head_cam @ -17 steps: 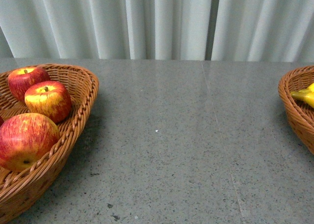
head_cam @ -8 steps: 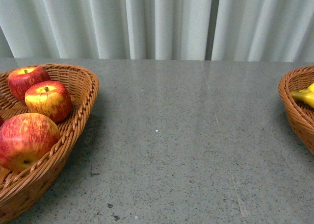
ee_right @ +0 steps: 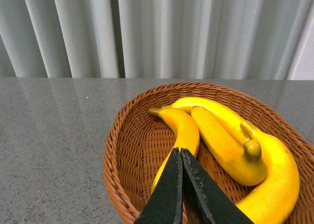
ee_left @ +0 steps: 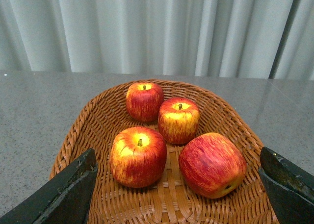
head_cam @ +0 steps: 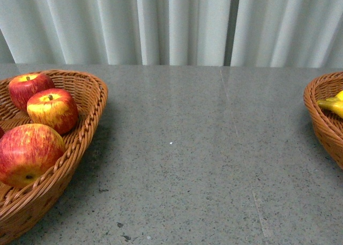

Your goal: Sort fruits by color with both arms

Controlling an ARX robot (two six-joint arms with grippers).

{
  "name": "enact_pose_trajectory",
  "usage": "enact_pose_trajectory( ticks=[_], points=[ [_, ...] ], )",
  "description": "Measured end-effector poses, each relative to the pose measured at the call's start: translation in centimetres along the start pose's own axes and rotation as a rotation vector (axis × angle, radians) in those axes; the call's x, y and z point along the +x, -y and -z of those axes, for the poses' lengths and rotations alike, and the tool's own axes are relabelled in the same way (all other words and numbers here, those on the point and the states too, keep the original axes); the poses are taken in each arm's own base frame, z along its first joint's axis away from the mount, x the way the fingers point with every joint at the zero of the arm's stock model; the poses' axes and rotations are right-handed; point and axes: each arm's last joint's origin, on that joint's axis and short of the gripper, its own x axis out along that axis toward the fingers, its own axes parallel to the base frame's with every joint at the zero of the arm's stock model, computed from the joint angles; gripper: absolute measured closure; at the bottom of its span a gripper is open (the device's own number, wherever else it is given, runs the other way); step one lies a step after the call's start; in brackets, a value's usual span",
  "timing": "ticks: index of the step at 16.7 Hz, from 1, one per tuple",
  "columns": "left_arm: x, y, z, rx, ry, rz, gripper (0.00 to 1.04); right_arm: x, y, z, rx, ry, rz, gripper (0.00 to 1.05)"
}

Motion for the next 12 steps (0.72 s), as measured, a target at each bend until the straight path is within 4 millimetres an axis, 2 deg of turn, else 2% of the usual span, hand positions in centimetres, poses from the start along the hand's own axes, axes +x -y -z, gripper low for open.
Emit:
enact_pose_trajectory(
  ticks=[1,2,9,12],
  points=[
    [0.0,0.0,0.0,0.0,0.0,0.001,0.07,0.0,0.0,0.0,0.0,0.0,0.0,1.03],
    [0.0,0.0,0.0,0.0,0.0,0.0,0.07,0.0,0.0,0.0,0.0,0.0,0.0,0.92],
    [0.0,0.0,0.0,0.0,0.0,0.0,0.07,0.0,0.0,0.0,0.0,0.0,0.0,0.06],
    [0.0,0.0,0.0,0.0,0.0,0.0,0.07,0.0,0.0,0.0,0.0,0.0,0.0,0.06]
  ],
)
